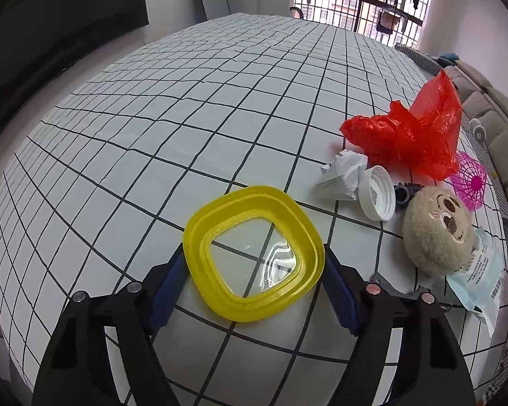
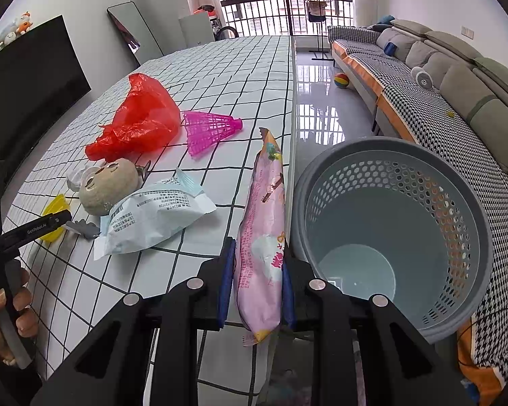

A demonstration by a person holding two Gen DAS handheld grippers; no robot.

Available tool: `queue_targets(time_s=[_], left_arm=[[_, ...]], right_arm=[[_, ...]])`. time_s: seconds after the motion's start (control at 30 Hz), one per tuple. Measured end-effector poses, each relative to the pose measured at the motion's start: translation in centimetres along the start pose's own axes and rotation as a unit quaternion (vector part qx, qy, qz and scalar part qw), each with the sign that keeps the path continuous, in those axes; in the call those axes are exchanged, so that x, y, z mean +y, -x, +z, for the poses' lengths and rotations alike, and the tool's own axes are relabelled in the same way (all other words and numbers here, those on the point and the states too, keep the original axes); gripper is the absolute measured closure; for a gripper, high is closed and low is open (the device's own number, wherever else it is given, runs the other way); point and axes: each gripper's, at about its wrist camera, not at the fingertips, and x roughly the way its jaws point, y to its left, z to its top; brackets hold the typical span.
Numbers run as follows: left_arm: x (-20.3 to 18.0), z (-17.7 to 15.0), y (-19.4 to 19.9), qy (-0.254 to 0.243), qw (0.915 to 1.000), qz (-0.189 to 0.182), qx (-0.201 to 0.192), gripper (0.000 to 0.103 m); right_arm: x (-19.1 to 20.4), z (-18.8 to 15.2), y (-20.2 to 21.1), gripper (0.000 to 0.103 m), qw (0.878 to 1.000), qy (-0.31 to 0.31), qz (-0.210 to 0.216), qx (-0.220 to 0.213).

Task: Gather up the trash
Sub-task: 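Grasp the yellow square plastic ring with the left gripper while the right holds the wrapper, then carry both items over the grey basket and open both grippers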

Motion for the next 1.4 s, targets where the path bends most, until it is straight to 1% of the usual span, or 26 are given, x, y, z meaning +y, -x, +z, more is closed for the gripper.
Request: queue_targets(time_s=[0.1,0.27,0.37,0.43,0.57,0.73,0.87,0.97,1.2,1.4], left_arm=[[-0.2,-0.4,1.0,-0.001,1.0,-0.004,-0.008,0.03],[-1.8,-0.5,4.9,-0.021,0.9986,-0.014,-0.046,0.03],[-3.9,-0.4,7.4,-0.039,0.9958,-0.043,-0.071,0.03],[-6.2,-0.5,8.9,-0.06,0.9925,-0.063,-0.085,0.03],[-11.6,-1.2,11.0,-0.113,0.9825,-0.111,-0.098,0.03],[-18.4,-2.7,11.8,-0.179,0.9664,-0.162,-0.089,0.03],[-23.3,-4.0,11.4,-0.221,0.9548,-0.184,-0.075,0.03],[-26.2,-4.8,10.6,-0.24,0.9488,-0.195,-0.065,0.03],[-30.6,-5.7,8.0,-0.255,0.9453,-0.199,-0.042,0.029],[-31.9,-6.2,7.0,-0.256,0.9452,-0.2,-0.028,0.028]], right_arm=[[-0.2,0.0,0.0,0.079,1.0,-0.002,0.001,0.0],[-1.1,0.1,0.6,0.079,1.0,-0.01,0.001,-0.007],[-2.1,0.1,1.1,0.079,1.0,-0.016,0.0,-0.011],[-3.0,0.1,1.6,0.079,1.0,-0.019,-0.003,-0.014],[-5.4,0.1,2.7,0.079,0.999,-0.028,-0.015,-0.021],[-9.7,-0.1,3.9,0.079,0.997,-0.058,-0.029,-0.033],[-12.6,-0.6,4.0,0.079,0.996,-0.073,-0.036,-0.03],[-14.3,-1.0,3.7,0.079,0.996,-0.08,-0.037,-0.026],[-16.9,-1.7,2.7,0.079,0.996,-0.085,-0.037,-0.011],[-18.7,-1.7,2.1,0.077,0.995,-0.094,-0.037,-0.005]])
